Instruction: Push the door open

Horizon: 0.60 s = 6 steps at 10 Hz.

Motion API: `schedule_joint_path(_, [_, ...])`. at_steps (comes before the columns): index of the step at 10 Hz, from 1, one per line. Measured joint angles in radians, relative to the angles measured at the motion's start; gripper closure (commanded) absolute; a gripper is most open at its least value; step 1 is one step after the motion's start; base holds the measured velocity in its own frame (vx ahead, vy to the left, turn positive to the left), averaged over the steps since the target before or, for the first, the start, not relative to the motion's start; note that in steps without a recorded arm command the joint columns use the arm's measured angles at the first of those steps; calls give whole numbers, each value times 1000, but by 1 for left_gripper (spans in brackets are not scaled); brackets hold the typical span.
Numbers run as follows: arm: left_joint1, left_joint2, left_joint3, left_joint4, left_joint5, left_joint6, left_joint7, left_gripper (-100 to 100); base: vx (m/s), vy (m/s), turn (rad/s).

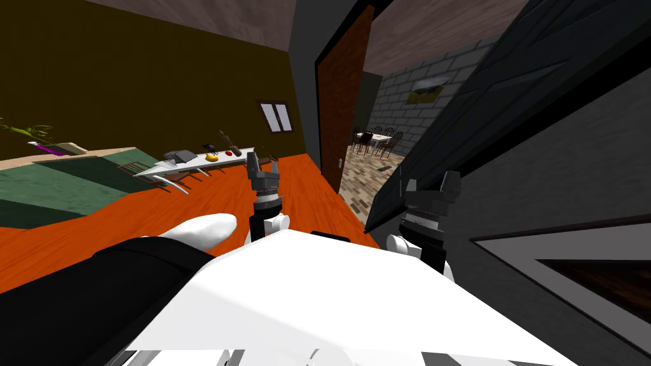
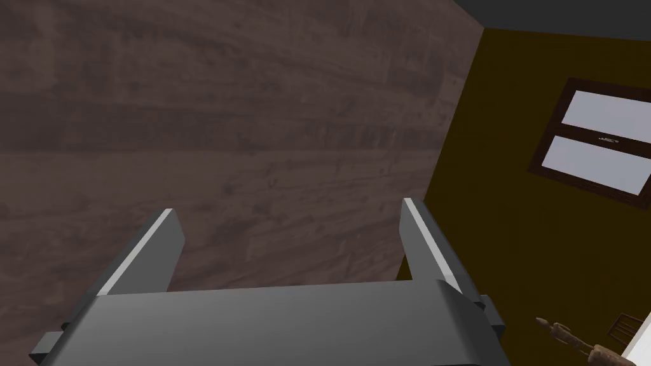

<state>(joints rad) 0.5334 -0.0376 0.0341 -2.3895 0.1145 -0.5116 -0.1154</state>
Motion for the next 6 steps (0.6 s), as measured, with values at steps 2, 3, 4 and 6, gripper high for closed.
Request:
schedule_joint_path(2, [-13, 14, -8, 35, 0, -8, 5, -100, 104, 33, -76])
schedule_joint_path(3, [-27, 22, -9, 58, 1, -8, 9, -100, 138, 48, -73])
schedule_joint_path(4, [-34, 27, -18, 85, -2, -17, 11, -100, 151, 51, -86])
schedule_joint_path(6, [-53, 40, -29, 123, -3, -18, 18, -100, 109, 35, -59])
